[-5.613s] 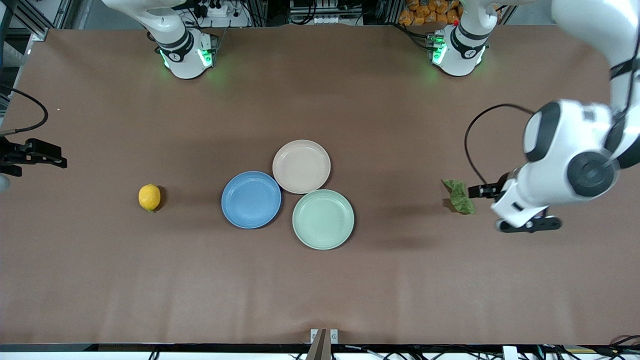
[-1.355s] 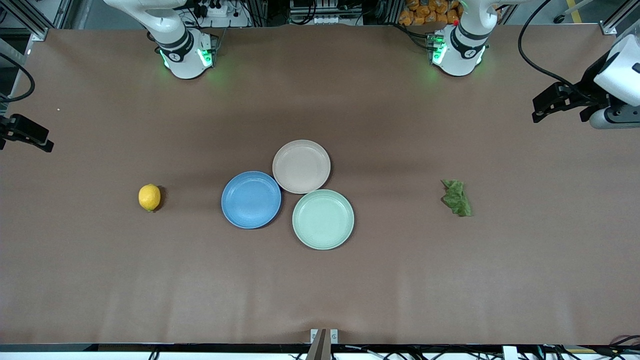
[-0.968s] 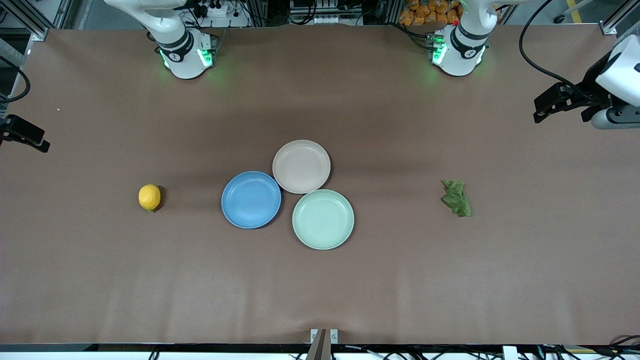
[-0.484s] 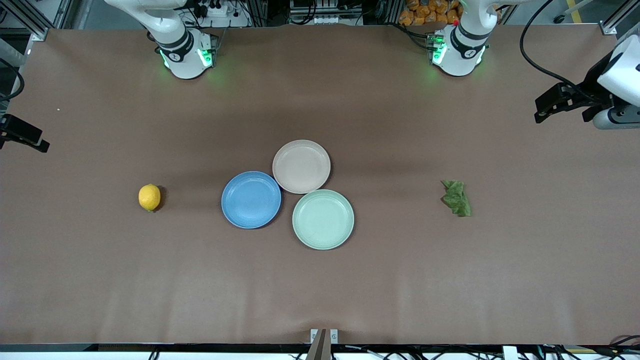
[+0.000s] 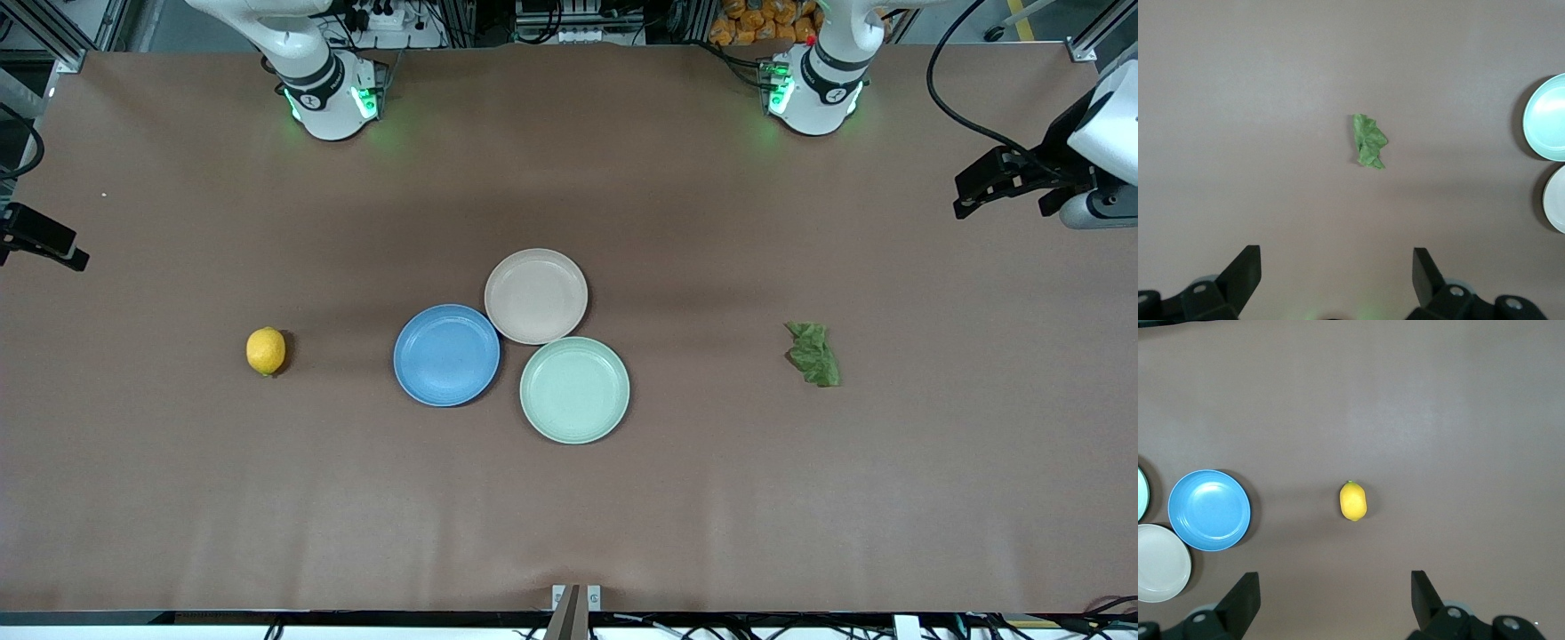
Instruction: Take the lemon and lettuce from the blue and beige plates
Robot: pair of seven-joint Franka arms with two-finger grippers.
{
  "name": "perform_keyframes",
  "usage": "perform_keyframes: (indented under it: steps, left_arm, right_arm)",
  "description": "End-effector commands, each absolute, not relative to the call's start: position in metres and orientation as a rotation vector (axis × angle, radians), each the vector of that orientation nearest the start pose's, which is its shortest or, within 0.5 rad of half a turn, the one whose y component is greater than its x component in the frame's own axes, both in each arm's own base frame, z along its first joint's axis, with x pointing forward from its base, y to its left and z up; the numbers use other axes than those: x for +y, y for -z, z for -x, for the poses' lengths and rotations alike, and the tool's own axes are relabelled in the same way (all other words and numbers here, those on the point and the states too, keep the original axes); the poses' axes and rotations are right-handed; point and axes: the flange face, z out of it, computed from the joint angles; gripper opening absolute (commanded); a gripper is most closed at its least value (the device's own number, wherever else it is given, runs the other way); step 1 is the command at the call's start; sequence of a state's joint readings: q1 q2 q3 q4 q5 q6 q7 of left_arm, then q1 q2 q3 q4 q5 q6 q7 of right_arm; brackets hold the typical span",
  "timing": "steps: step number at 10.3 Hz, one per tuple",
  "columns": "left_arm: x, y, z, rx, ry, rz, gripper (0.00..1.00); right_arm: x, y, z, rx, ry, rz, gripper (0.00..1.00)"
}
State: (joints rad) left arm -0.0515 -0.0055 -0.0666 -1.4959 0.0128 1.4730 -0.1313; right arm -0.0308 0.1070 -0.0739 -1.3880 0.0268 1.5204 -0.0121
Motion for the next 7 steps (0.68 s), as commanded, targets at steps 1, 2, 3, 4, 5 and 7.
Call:
perform_keyframes:
  steps: [1, 2, 3, 4, 5, 7]
  left_arm:
    - [-0.0581, -0.6577, -0.5365, 0.008, -0.009, 3.111, 1.00]
    - [-0.0573, -0.6569, -0.5371, 0.005, -0.012, 3.111, 1.00]
    - [-0.0573, -0.6592, -0.5361, 0.001, -0.004, 3.111, 1.00]
    - [-0.0573, -0.6593, -0.5361, 0.005, -0.004, 3.111, 1.00]
    - [-0.0574, -0.6593, -0.5361, 0.006, -0.005, 3.113, 1.00]
    - [-0.0576, -0.6584, -0.5366, -0.004, -0.007, 3.114, 1.00]
  right_arm:
    - [-0.0556, -0.6488, -0.5770, 0.151, 0.043, 3.113, 1.00]
    - [-0.0558, -0.6488, -0.5770, 0.151, 0.043, 3.115, 1.00]
    - [-0.0558, -0.6488, -0.5770, 0.151, 0.043, 3.115, 1.00]
    - [-0.0558, -0.6488, -0.5770, 0.151, 0.043, 3.115, 1.00]
    - [-0.0551, -0.6490, -0.5772, 0.149, 0.045, 3.116, 1.00]
    - [-0.0514, -0.6489, -0.5781, 0.133, 0.045, 3.153, 1.00]
